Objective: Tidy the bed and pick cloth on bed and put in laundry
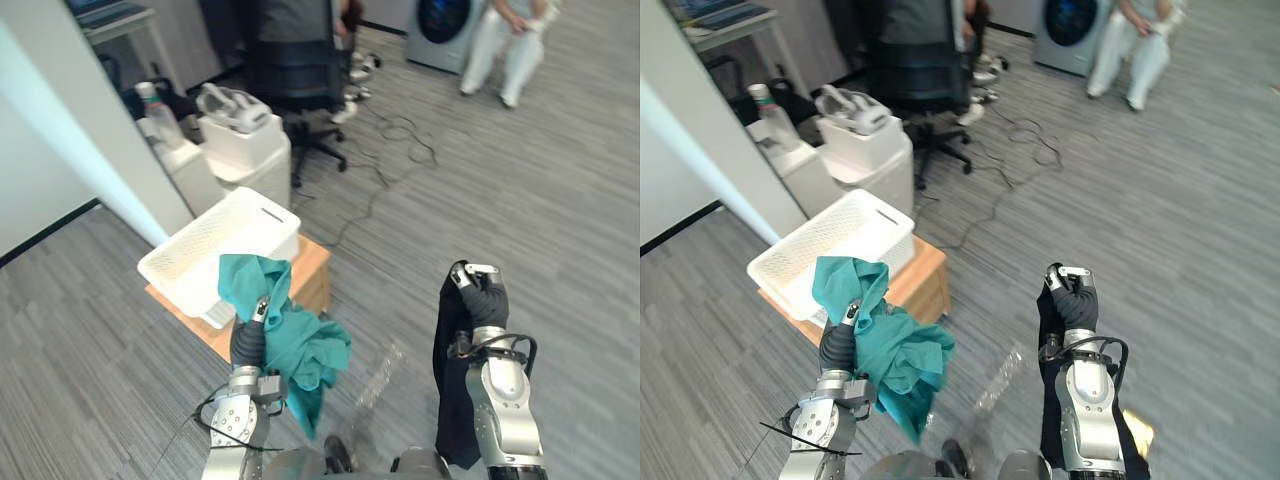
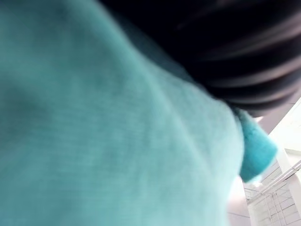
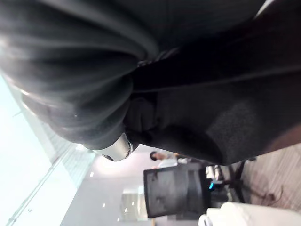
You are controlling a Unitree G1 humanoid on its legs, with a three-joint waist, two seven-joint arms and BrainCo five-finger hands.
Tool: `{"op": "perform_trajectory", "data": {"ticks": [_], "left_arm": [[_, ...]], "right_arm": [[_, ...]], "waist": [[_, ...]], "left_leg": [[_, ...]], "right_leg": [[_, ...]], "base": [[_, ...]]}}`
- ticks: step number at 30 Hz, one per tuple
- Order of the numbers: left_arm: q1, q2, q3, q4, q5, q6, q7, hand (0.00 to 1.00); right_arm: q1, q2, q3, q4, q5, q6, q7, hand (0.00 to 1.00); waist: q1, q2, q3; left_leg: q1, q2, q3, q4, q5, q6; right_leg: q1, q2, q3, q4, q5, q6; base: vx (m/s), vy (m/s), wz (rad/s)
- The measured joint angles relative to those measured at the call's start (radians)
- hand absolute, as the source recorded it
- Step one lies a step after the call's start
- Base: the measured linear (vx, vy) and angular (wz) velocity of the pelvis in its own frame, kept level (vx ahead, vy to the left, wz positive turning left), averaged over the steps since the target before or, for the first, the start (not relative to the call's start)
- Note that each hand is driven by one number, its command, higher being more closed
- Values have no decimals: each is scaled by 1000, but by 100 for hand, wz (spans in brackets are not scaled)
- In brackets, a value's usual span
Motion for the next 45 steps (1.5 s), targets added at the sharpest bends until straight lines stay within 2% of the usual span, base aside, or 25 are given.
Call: {"op": "perform_trajectory", "data": {"ticks": [1,2,5,7,8,9,10,11,12,13,14,16,17,18,20,21,22,23,24,27,31,35,38,39,45], "left_arm": [[0,4,0,-3,1,0,-1,100],[-3,12,10,-9,0,-1,-1,100],[-24,29,11,-18,0,-11,-4,100],[-46,35,11,-18,0,-12,-4,100],[-52,44,11,-18,-1,-13,-5,100],[-45,62,11,-19,-1,-14,-5,100],[-37,74,11,-22,-1,-14,-5,100],[-22,78,9,-15,0,-13,-5,100],[-3,49,9,-6,0,-11,-8,100],[0,38,6,-6,1,-11,-14,100],[0,21,6,-9,2,-12,-27,100],[0,12,10,-7,2,-12,-25,100],[-1,12,9,-8,2,-14,-25,100],[-4,11,9,-9,1,-18,-24,100],[-31,4,7,-9,1,-32,-22,100],[-41,2,5,-9,1,-33,-21,100],[-64,-2,-7,-9,1,-35,-16,100],[-80,-1,-22,-6,0,-35,-14,100],[-88,1,-44,-6,-1,-36,-12,100],[-87,11,-119,0,-3,-38,-23,100],[-85,36,-187,24,-7,-42,-37,100],[-80,35,-247,56,-25,-43,-56,100],[-80,34,-269,76,-74,-43,-72,100],[-79,33,-281,89,-92,-43,-80,100],[-65,32,-296,110,-129,-43,-110,100]], "right_arm": [[-3,0,-1,-2,0,-2,0,100],[-4,0,-6,-26,0,-3,1,100],[-16,-2,-57,-80,1,-30,2,100],[-15,-4,-89,-80,1,-34,-2,100],[-1,-5,-112,-81,0,-34,-13,100],[19,-4,-126,-86,-3,-34,-25,100],[37,-3,-134,-98,-11,-34,-30,100],[72,-20,-169,-133,-20,-33,-42,100],[79,-38,-220,-148,-26,-30,-50,100],[77,-42,-251,-159,-30,-29,-57,100],[63,-47,-310,-187,-44,-29,-80,100],[37,-61,-343,-219,-49,-31,-112,100],[26,-80,-355,-252,-48,-37,-133,100],[25,-89,-362,-268,-48,-42,-140,100],[-3,-164,-405,-300,-50,-57,-158,100],[-14,-183,-412,-299,-52,-57,-160,100],[-46,-231,-413,-291,-57,-57,-167,100],[-71,-260,-408,-279,-57,-57,-172,100],[-99,-287,-391,-265,-58,-57,-172,100],[-219,-393,-314,-212,-78,-58,-161,100],[-434,-509,-142,-56,-86,-58,-137,100],[-681,-624,37,85,-86,-55,-103,100],[-863,-653,134,178,-86,-52,-102,100],[-919,-672,158,202,-87,-52,-102,100],[-1043,-697,180,218,-98,-52,-106,100]], "waist": [[0,1,0],[-7,4,-4],[-20,4,-14],[-24,3,-15],[-31,-1,-17],[-33,-23,-26],[-36,-39,-33],[-51,-23,-36],[-53,29,-51],[-55,46,-55],[-63,55,-54],[-74,47,-46],[-77,38,-49],[-78,34,-51],[-79,33,-57],[-79,35,-58],[-82,39,-61],[-83,35,-62],[-84,28,-70],[-97,-14,-81],[-99,-38,-96],[-75,-49,-100],[-69,-64,-106],[-54,-75,-110],[-31,-91,-121]], "left_leg": [[16,0,-31,-9,0,0],[40,3,-99,-17,-3,-22],[59,7,-243,-18,-47,-102],[69,23,-308,-3,-75,-149],[85,45,-335,20,-109,-205],[107,57,-344,46,-149,-256],[118,62,-349,64,-177,-269],[135,118,-363,117,-253,-271],[132,187,-360,172,-265,-290],[109,209,-356,216,-257,-289],[50,241,-340,352,-192,-266],[-10,284,-268,521,-105,-260],[-17,306,-175,551,-110,-253],[-18,309,-137,538,-112,-249],[-22,297,-22,315,-116,-233],[-23,294,-14,257,-110,-238],[-28,288,1,150,-55,-250],[-16,278,11,115,-40,-283],[-4,260,19,81,-32,-294],[4,208,21,28,-18,-278],[16,176,23,-2,-13,-271],[22,163,25,-37,5,-261],[26,159,19,-74,30,-259],[36,153,19,-99,45,-259],[62,135,0,-183,99,-249]], "right_leg": [[-16,5,18,-29,-12,-14],[-52,27,75,-140,-36,-38],[-127,71,274,-519,-27,-16],[-154,70,347,-691,54,-16],[-149,63,351,-790,126,-24],[-143,51,346,-832,186,-39],[-136,40,344,-831,203,-56],[-129,55,313,-727,252,61],[-119,110,268,-694,193,37],[-110,125,251,-693,181,22],[-78,145,227,-701,166,-9],[3,153,216,-756,176,-28],[72,149,210,-816,184,-38],[86,144,209,-833,186,-41],[118,131,203,-874,188,-42],[116,131,201,-875,189,-41],[112,133,193,-876,192,-36],[112,128,193,-882,200,-23],[113,116,192,-896,210,-11],[138,74,189,-951,236,22],[149,48,188,-975,262,45],[148,43,191,-998,305,60],[147,45,183,-1011,332,68],[147,44,181,-1011,334,70],[145,40,176,-1014,357,72]], "base": [[494,-118,152],[459,-165,162],[444,-231,157],[423,-333,140],[449,-429,132],[463,-462,130],[490,-607,124],[379,-498,100],[439,-539,83],[370,-400,43],[360,-392,26],[316,-317,9],[290,-231,-1],[224,-160,-4],[173,-70,1],[167,30,4],[137,87,-1],[120,107,-2],[69,125,-4],[31,159,11],[0,124,4],[-43,60,1],[-52,8,8],[-52,-5,9],[-48,-3,10]]}}
